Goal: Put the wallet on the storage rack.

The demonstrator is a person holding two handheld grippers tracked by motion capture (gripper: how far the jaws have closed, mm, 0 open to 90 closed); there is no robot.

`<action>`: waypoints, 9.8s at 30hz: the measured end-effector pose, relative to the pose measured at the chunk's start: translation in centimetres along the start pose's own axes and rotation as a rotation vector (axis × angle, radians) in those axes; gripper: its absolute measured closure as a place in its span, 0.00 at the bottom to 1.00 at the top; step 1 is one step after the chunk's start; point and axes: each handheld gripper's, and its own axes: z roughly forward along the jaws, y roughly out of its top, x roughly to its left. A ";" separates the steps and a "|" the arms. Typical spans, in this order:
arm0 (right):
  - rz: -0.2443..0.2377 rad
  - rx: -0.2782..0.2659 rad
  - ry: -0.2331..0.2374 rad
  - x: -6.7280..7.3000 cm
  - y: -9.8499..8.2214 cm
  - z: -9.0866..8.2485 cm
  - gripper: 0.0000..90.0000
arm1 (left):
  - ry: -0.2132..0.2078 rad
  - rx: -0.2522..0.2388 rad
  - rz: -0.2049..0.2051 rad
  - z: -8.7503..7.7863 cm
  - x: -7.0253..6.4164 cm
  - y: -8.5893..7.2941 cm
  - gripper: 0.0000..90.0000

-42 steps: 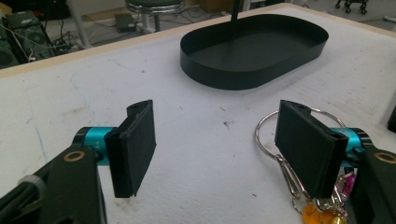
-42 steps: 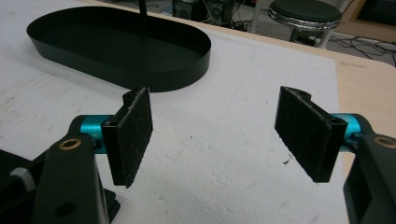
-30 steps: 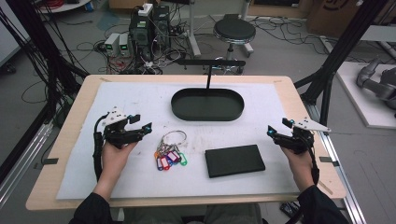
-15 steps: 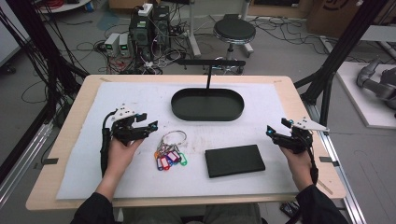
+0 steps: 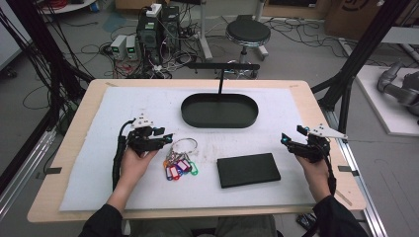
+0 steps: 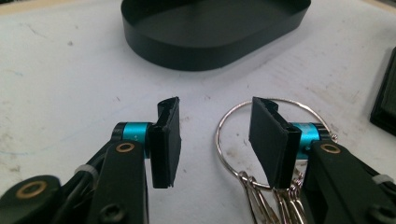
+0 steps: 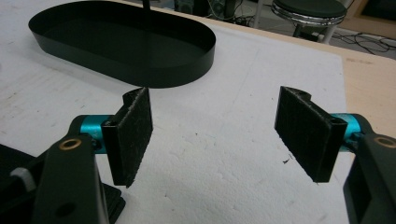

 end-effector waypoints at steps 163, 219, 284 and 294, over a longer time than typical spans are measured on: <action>-0.002 -0.022 0.003 -0.1 0.3 0.3 0.31 | 0.005 -0.281 0.301 -3.3 -5.4 9.8 0.96; -0.002 -0.035 0.000 -0.4 0.3 0.6 0.31 | 0.082 -0.276 0.111 5.4 0.1 16.0 0.96; -0.001 -0.076 -0.052 -1.1 0.9 -1.7 0.31 | 0.114 -0.291 0.158 -1.4 -2.9 11.0 0.31; -0.006 -0.076 -0.031 -0.7 0.9 -1.7 0.31 | 0.024 -0.286 0.197 -4.7 -4.9 6.7 0.29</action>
